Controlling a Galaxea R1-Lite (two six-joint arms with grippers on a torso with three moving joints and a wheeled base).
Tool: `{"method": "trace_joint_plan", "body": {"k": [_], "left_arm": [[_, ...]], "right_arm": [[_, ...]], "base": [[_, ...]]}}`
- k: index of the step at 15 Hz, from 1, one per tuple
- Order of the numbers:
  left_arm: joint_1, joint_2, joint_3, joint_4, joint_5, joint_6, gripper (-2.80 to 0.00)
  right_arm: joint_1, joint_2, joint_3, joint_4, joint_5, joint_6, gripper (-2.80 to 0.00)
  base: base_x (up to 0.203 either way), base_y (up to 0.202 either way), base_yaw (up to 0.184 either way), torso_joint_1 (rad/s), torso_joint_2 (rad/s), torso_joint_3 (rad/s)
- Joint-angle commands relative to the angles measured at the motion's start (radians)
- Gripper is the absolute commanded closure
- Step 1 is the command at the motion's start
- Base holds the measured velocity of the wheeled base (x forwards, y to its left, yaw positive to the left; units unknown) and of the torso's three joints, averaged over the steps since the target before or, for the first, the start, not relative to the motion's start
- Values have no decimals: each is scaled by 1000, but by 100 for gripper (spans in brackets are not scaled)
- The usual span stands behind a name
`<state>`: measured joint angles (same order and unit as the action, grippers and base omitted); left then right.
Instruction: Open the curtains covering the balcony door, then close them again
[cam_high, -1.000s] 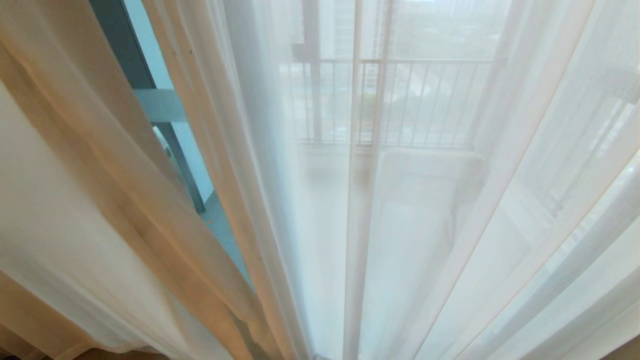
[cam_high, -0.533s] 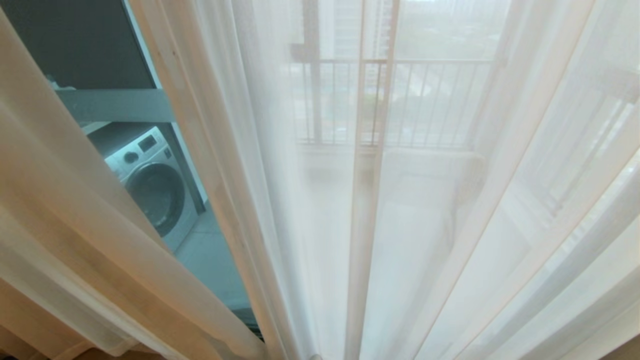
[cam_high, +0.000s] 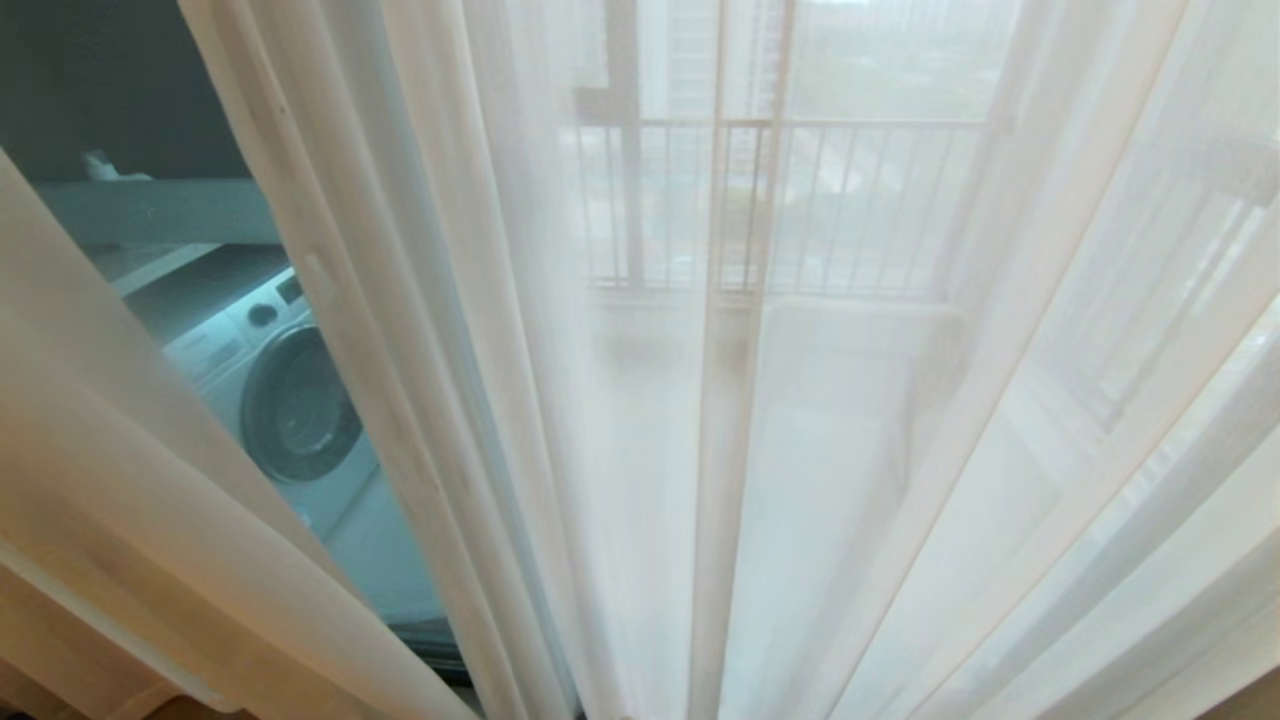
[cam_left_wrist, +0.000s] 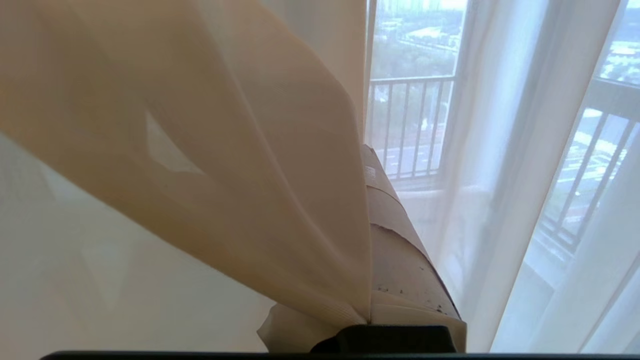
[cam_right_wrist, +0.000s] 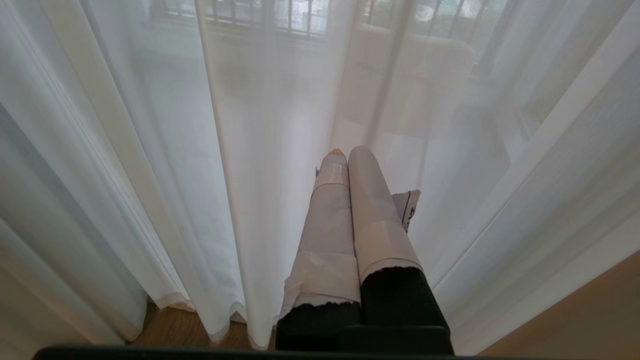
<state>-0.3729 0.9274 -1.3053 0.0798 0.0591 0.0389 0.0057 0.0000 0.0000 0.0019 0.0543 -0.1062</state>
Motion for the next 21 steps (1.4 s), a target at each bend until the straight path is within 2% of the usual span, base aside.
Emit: {"method": "trace_joint_plan", "body": {"k": [1,6,9,12,16,21], "left_arm": [[-1,11,-16,0,-1,1,0],[-43,98,-86,2,-43,6,0],[-117,181,-155,1,-73,9,0],[-206,253,-173,-1,-107,10,0],[-291,365,-211,-23,-113,36,0],[-356,513,-325,-65,-107,36,0]], "right_arm": [[0,0,0,0,1,-1,0],[0,0,0,0,1,-1,0],[0,0,0,0,1,-1,0],[0,0,0,0,1,-1,0],[0,0,0,1,1,-1,0],[0,0,0,1,1,-1,0]], "base": [[0,0,0,0,0,0],[0,0,0,0,0,0],[0,0,0,0,0,0],[0,0,0,0,0,0],[0,0,0,0,0,0],[0,0,0,0,0,0]]}}
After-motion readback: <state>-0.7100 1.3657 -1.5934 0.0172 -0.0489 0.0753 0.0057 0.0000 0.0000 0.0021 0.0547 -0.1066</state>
